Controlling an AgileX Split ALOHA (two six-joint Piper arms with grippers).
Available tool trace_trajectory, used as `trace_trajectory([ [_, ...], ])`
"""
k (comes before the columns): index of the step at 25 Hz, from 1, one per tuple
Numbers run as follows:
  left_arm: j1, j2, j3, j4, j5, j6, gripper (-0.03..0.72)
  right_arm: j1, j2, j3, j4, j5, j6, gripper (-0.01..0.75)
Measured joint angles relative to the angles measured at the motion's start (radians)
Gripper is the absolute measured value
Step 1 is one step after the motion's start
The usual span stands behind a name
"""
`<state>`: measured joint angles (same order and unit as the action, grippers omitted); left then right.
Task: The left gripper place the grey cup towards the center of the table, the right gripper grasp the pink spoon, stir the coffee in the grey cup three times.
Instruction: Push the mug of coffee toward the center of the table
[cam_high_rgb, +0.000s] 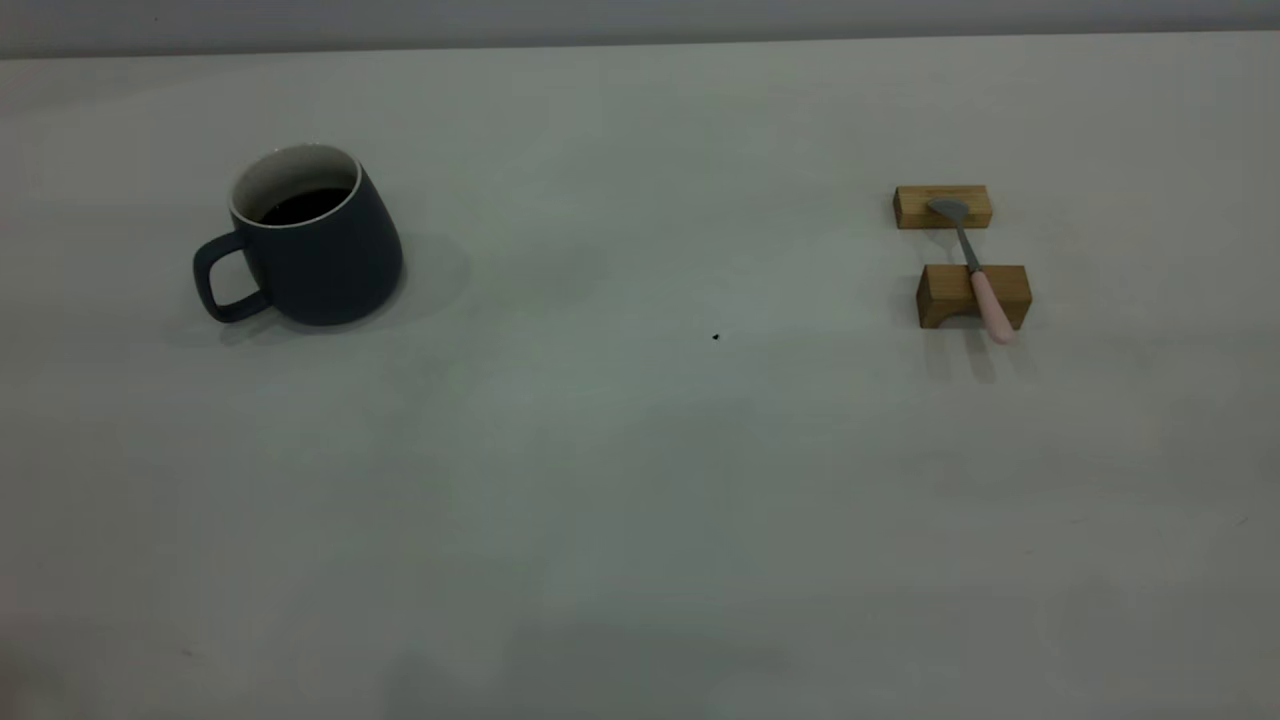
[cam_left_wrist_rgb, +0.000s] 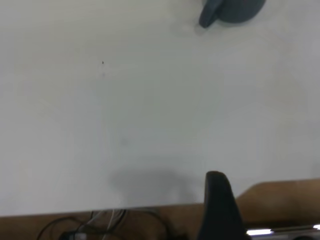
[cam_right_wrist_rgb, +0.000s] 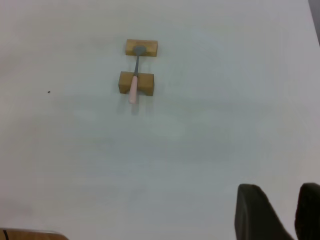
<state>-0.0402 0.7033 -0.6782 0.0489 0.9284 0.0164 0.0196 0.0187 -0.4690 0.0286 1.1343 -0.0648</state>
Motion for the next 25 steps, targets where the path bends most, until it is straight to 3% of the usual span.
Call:
trace_trajectory([
  [10,0.000,0.784,-0.248,0.070,-0.215,0.044,0.567,0.000,0.000,0.000,0.000,0.000,0.000,0.239],
  [18,-0.001,1.259,-0.578,-0.075,-0.206,0.357,0.567,0.000,0.000,0.000,0.000,0.000,0.000,0.239],
  [25,-0.008,1.524,-0.791,-0.062,-0.150,0.451,0.567,0.000,0.000,0.000,0.000,0.000,0.000,0.239],
])
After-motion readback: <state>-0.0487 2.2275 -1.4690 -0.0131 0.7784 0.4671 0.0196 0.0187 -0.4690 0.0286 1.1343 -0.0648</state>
